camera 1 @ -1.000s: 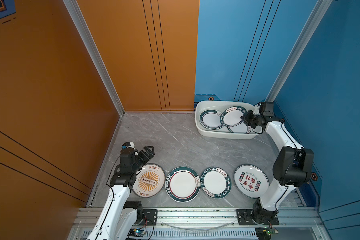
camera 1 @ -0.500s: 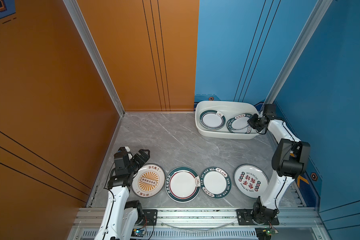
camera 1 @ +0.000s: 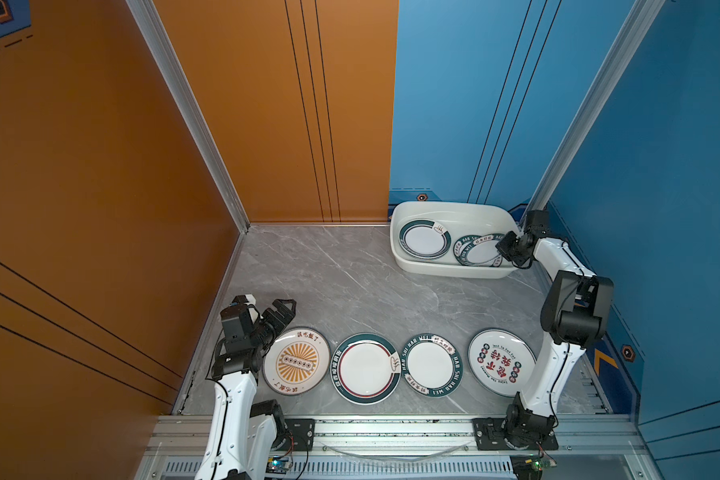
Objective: Place the plates into the plastic bin on the countertop
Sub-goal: 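Lower the plate into the bin with the right gripper while the left gripper withdraws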
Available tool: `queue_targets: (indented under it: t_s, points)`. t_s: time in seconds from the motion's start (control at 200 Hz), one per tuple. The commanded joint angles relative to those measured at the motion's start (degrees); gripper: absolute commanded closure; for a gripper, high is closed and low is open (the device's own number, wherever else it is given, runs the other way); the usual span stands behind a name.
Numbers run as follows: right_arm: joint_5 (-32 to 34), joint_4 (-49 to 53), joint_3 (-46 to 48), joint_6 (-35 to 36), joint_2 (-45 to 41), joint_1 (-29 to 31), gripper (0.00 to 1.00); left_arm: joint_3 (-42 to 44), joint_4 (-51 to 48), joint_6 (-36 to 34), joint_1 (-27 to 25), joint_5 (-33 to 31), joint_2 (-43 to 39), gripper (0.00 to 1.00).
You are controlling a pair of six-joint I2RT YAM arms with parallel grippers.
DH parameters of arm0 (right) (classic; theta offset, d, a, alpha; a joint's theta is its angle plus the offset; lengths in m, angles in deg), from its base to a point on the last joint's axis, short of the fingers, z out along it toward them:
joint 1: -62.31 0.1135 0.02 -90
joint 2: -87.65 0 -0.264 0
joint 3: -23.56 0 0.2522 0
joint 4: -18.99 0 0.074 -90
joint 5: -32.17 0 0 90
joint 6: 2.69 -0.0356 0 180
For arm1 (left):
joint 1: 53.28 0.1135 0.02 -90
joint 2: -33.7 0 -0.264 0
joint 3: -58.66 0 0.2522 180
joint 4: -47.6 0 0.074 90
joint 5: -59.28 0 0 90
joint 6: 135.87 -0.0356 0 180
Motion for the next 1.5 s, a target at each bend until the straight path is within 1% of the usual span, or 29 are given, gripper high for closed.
queue_targets:
  t_s: [0.0, 0.08, 0.27, 0.461, 0.891, 1.257, 1.282, 1.497]
  points:
    - [1.25, 1.98, -2.94, 1.37, 1.66, -0.44, 1.0, 0.75, -0.19, -1.21, 0.45, 1.82, -0.36, 0.02]
    - [1.47, 2.25, -3.11, 1.56, 2.37, -0.59, 1.0, 0.8, -0.1, -1.21, 0.61, 1.95, -0.37, 0.02]
    - [2.07, 2.99, -3.3, 2.02, 3.42, -0.69, 0.85, 0.59, 0.16, -1.12, 0.85, 2.09, -0.21, 0.02]
    - [2.84, 3.93, -3.95, 2.58, 4.0, -0.68, 0.76, 0.69, 0.25, -1.21, 1.06, 2.25, -0.09, 0.02]
    - [5.05, 7.29, -5.95, 4.61, 6.68, 0.11, 0.66, 0.82, 0.52, -1.15, 1.33, 2.78, -0.09, 0.02]
    - [6.78, 8.43, -5.95, 5.62, 7.96, 0.32, 0.64, 0.84, 0.6, -1.21, 1.37, 2.97, -0.09, 0.02]
    - [6.88, 8.49, -7.61, 5.75, 8.04, 0.29, 0.64, 0.84, 0.59, -1.21, 1.41, 2.96, -0.09, 0.02]
    - [8.33, 9.83, -8.83, 6.57, 7.87, 0.45, 0.6, 0.8, 0.58, -1.21, 1.5, 3.05, -0.18, 0.02]
